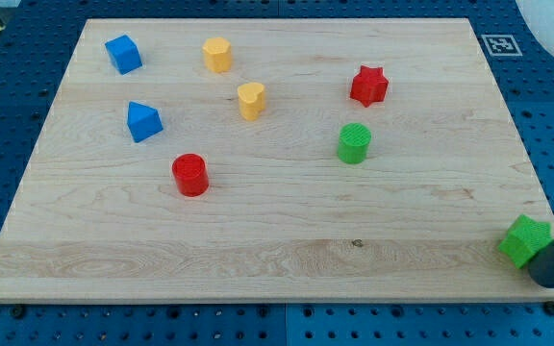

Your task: Move green circle to the top of the green star

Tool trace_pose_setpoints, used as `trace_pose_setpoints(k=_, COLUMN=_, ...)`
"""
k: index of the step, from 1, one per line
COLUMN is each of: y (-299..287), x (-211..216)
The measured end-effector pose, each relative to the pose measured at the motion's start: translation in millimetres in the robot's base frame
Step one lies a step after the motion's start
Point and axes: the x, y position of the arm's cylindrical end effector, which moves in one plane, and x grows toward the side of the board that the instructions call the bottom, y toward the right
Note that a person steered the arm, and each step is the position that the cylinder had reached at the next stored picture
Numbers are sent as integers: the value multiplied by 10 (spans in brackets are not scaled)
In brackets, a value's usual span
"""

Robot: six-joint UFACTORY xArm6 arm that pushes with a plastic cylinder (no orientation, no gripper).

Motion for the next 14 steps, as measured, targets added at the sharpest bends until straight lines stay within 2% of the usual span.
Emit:
trace_pose_setpoints(k=1, y=-528, x=63)
trace_pose_setpoints(k=2, y=-1013, x=-93)
trace_pose_setpoints(k=3, y=-1369, x=-442)
trace_pose_setpoints(k=5, y=-1605, x=-609)
trace_pose_setpoints(k=8, y=-2168, x=-1517)
trace_pose_setpoints(k=9, y=-2189, x=-1773)
trace_pose_setpoints(k=10, y=-1970, x=-1946)
trace_pose_setpoints(k=11, y=-1720, x=-1819)
trace_pose_setpoints(k=14, y=-1952, x=-1530)
